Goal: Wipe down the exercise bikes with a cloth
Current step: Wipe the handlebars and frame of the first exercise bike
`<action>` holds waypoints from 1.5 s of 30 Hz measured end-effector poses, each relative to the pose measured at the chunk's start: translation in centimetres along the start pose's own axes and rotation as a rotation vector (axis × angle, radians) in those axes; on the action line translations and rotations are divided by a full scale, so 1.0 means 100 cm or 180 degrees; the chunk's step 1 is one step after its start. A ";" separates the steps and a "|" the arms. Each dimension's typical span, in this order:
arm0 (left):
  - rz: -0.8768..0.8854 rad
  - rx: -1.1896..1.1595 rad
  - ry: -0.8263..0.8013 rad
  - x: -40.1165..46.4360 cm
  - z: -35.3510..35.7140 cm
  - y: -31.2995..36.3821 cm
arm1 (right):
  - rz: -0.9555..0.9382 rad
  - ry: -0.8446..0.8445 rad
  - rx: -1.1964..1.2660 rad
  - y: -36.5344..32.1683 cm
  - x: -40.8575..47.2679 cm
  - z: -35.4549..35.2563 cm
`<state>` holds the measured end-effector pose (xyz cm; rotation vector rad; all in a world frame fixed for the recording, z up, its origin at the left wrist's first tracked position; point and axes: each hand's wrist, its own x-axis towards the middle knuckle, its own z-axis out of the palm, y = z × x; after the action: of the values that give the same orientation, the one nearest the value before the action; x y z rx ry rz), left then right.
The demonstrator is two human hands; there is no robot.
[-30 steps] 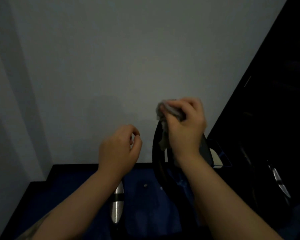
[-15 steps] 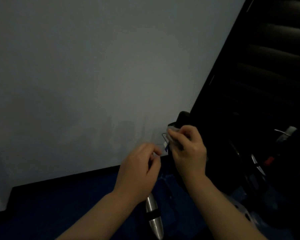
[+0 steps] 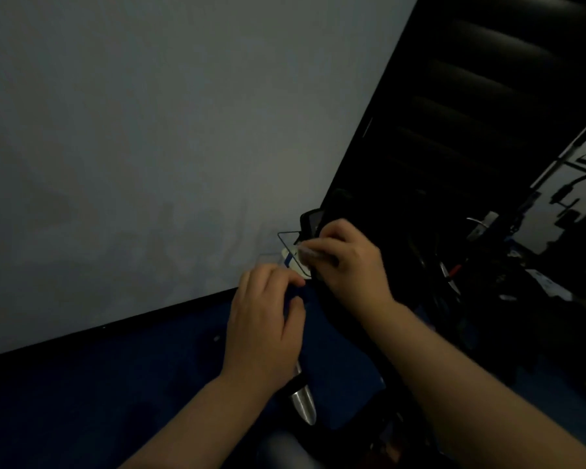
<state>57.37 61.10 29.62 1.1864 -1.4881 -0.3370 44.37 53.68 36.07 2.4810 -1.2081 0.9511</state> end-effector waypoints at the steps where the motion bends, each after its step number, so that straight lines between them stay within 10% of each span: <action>1: 0.0001 0.0003 -0.0005 0.000 -0.001 0.000 | 0.0020 -0.0023 -0.0005 -0.004 -0.010 0.003; 6: 0.0054 0.0095 -0.0065 -0.004 -0.004 -0.001 | -0.0236 -0.1255 0.0366 0.016 -0.030 -0.030; 15: -0.0137 0.0177 0.0113 -0.024 0.007 0.009 | 0.0145 -0.1512 0.1154 0.036 -0.073 -0.051; 31: 0.0013 0.0520 -0.0275 -0.056 0.038 0.045 | 0.2021 -0.0649 0.2799 0.052 -0.115 -0.036; 45: -0.0010 0.0352 -0.1254 -0.060 0.073 0.062 | 0.2273 -0.0685 0.2051 0.055 -0.184 -0.066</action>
<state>47.20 65.83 28.57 1.2588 -1.8645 -0.5185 28.87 64.64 28.94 2.6790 -2.2488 1.4503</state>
